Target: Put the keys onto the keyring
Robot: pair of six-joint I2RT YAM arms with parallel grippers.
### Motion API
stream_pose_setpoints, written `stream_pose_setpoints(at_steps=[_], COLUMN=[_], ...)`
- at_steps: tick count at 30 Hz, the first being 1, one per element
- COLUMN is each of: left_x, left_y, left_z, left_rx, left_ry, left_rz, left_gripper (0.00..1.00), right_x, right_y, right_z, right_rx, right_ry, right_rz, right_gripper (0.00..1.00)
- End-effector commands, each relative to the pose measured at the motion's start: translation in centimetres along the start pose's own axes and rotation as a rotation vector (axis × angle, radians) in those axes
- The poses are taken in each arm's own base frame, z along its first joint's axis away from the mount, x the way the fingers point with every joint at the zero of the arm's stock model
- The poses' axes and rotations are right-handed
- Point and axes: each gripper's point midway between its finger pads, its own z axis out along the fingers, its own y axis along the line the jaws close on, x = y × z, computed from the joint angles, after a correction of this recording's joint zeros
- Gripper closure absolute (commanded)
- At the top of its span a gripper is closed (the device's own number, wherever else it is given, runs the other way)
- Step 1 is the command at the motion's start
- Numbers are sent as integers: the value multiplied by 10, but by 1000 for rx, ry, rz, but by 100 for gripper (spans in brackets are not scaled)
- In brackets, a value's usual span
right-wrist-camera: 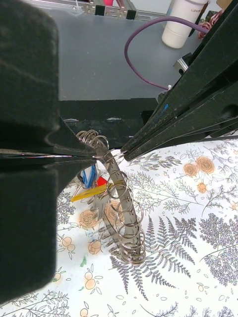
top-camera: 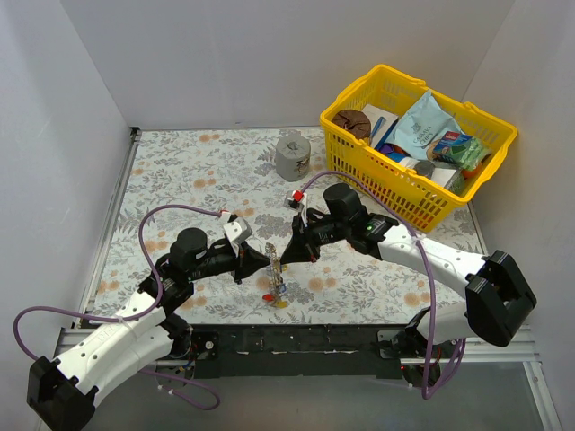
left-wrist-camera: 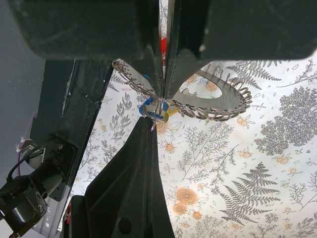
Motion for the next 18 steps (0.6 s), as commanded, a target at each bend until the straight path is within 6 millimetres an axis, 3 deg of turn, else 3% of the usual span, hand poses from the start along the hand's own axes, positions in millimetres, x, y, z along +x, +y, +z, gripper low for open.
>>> stream_pose_setpoints(at_steps=[1, 9, 18], left_x=[-19, -19, -18], left_y=[-5, -5, -5], left_z=[-1, -1, 0], left_rx=[19, 21, 22], left_ry=[-56, -57, -51], left_rz=[48, 49, 45], left_gripper=[100, 100, 100], right_x=[-10, -4, -19], right_y=[10, 11, 9], right_z=[-4, 0, 0], right_rx=[-26, -54, -33], right_ry=[-27, -10, -31], right_rz=[-50, -29, -46], right_gripper=[99, 99, 99])
